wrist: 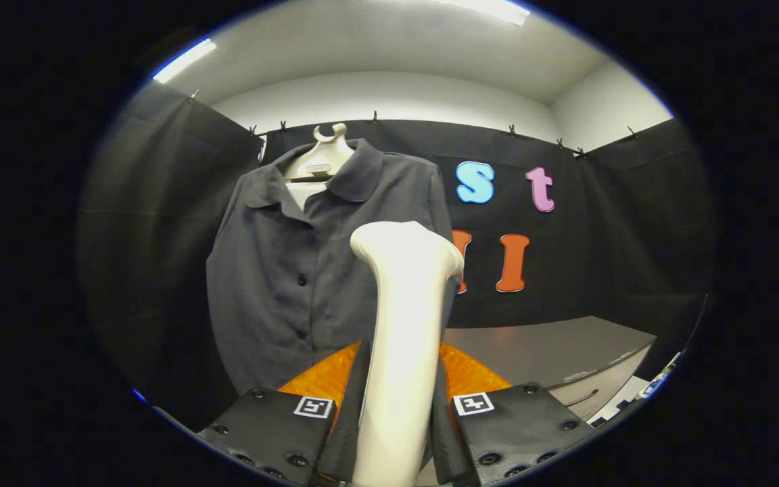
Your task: Iron the clothes twice with a garment steamer, once on the left side and once on the right side.
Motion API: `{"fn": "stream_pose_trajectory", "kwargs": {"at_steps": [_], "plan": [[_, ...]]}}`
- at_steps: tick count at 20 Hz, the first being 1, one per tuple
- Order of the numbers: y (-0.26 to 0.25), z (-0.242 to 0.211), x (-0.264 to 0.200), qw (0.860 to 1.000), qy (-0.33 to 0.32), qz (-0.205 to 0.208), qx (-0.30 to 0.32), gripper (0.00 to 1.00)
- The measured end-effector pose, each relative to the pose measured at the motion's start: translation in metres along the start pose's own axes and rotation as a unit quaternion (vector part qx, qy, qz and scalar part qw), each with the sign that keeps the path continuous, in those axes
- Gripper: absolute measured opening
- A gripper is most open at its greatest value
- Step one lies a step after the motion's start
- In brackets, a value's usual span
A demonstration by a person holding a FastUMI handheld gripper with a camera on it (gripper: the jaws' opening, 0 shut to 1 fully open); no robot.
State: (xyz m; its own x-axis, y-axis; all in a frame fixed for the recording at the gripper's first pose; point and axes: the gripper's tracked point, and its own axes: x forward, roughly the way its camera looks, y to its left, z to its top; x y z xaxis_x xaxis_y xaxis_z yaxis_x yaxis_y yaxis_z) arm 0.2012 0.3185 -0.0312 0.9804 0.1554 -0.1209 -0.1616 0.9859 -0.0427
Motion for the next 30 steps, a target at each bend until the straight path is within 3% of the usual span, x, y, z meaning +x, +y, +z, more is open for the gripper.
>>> {"fn": "stream_pose_trajectory", "kwargs": {"at_steps": [5,11,23,30], "plan": [[0.041,0.003,0.038,0.999,0.003,0.034,-0.005,0.51],[0.063,0.007,0.081,0.999,-0.002,0.041,-0.024,0.51],[0.067,-0.002,0.082,0.999,-0.013,0.025,-0.035,0.51],[0.064,-0.036,0.071,0.999,0.007,0.025,-0.041,0.51]]}}
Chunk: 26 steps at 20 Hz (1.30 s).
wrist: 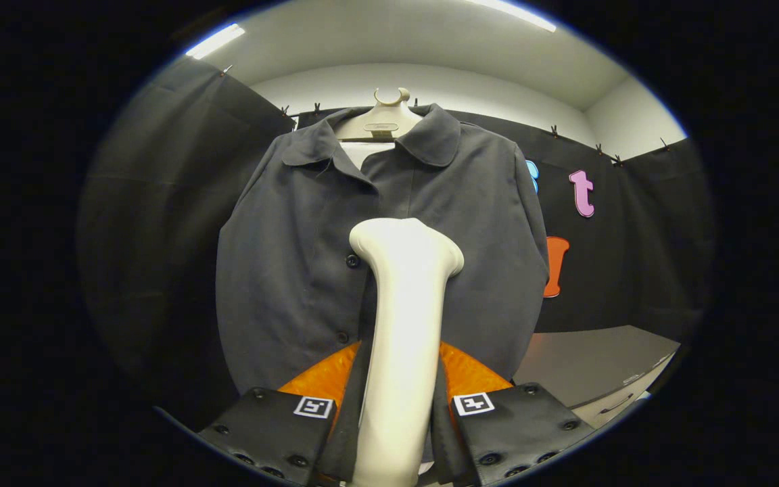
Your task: Iron the clothes twice with a garment steamer, once on the left side and once on the right side.
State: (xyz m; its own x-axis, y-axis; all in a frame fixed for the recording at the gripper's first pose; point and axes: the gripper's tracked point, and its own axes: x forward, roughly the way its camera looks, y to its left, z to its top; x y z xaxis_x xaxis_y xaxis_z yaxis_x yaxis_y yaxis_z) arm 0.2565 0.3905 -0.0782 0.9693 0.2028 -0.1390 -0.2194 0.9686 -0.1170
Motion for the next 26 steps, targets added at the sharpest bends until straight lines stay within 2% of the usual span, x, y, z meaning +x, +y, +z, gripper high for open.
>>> {"fn": "stream_pose_trajectory", "kwargs": {"at_steps": [26], "plan": [[0.007,-0.135,-0.04,0.995,0.101,0.005,-0.013,0.51]]}}
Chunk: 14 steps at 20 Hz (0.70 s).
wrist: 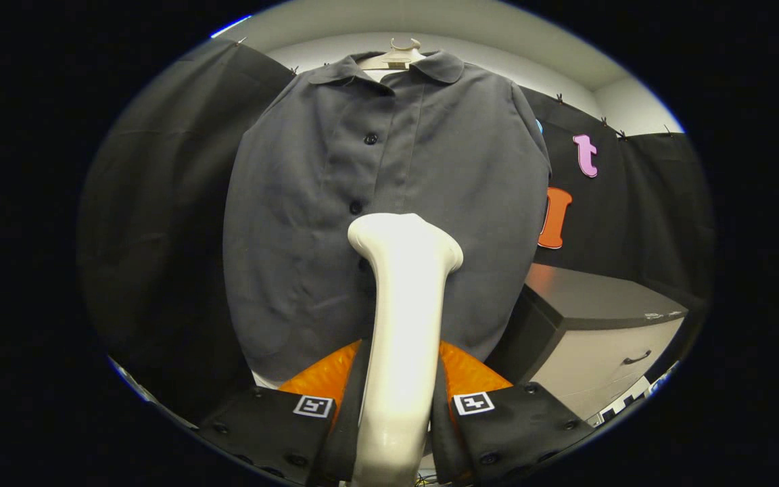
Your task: Iron the clothes twice with a garment steamer, once on the left side and once on the right side.
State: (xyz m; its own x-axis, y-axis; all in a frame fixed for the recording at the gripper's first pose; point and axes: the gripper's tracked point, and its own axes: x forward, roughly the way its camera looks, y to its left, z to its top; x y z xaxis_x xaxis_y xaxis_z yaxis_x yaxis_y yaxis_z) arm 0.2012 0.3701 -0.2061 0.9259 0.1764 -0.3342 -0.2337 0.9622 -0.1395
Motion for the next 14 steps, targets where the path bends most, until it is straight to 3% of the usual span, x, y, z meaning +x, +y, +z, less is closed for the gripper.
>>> {"fn": "stream_pose_trajectory", "kwargs": {"at_steps": [8,14], "plan": [[-0.008,-0.053,0.0,0.998,0.059,-0.005,0.024,0.5],[-0.007,-0.05,-0.007,0.998,0.048,0.004,0.031,0.48]]}}
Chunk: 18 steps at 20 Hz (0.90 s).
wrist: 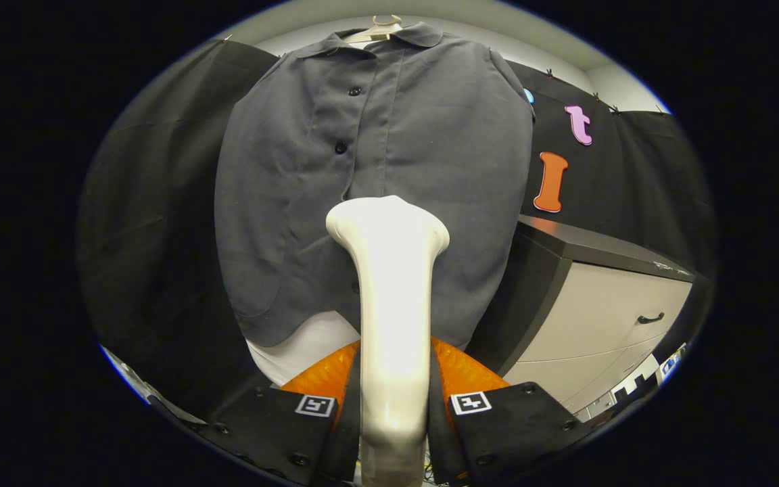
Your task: Iron the clothes twice with a garment steamer, once on the left side and once on the right side.
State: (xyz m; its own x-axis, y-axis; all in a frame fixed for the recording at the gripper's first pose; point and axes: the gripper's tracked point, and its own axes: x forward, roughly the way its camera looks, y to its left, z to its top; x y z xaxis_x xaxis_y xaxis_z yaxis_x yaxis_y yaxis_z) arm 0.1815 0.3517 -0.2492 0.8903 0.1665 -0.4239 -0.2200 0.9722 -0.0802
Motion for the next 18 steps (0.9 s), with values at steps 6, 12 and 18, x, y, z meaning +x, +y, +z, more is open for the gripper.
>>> {"fn": "stream_pose_trajectory", "kwargs": {"at_steps": [6,12,18], "plan": [[0.004,0.034,-0.025,0.999,-0.046,0.012,0.01,0.48],[0.023,0.096,-0.04,0.993,-0.115,0.032,0.006,0.48],[0.063,0.157,-0.047,0.983,-0.166,0.072,0.003,0.48]]}}
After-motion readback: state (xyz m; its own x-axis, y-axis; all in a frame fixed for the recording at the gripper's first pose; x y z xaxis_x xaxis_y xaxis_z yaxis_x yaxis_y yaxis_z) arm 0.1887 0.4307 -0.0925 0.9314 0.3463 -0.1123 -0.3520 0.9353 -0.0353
